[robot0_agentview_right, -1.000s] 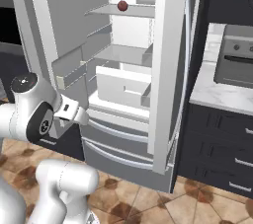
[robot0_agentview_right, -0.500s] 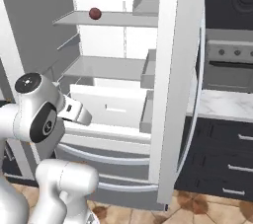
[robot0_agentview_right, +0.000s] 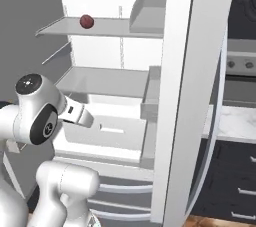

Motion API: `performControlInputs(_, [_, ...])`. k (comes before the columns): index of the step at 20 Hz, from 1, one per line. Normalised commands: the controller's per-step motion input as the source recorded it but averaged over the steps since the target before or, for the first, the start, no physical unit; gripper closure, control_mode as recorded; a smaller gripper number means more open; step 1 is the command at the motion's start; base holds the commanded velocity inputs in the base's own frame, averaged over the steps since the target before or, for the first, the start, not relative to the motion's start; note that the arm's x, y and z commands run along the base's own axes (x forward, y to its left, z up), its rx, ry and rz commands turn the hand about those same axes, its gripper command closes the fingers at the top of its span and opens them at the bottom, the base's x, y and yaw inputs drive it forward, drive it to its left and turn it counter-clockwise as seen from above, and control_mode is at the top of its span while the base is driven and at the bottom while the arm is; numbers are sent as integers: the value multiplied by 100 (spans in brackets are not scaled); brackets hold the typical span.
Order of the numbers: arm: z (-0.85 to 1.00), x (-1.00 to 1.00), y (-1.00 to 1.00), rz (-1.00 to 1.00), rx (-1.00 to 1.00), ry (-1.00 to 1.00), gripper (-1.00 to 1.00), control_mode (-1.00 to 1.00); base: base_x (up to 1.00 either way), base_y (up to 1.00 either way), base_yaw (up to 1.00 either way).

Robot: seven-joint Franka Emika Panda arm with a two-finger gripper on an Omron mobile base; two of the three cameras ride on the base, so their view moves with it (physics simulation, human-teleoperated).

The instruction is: Grab the onions from the fridge, place them in the blender, close the lid, and turn on the blender to create a marinade.

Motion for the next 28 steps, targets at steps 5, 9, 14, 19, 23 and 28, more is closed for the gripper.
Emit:
performControlInputs(5, [0, 0, 0, 0, 0, 0, -100, 100, 64, -12, 14])
performControlInputs(9, [0, 0, 0, 0, 0, 0, -100, 100, 58, -1, 12])
performControlInputs(14, [16, 17, 0, 1, 2, -4, -100, -100, 25, 0, 6])
performControlInputs(19, [99, 68, 0, 2, 1, -23, -100, -100, 0, 0, 0])
performControlInputs(23, [100, 64, 0, 5, 0, -29, -100, -100, 0, 0, 0])
performControlInputs(28, [100, 27, 2, 1, 0, -40, -100, -100, 0, 0, 0])
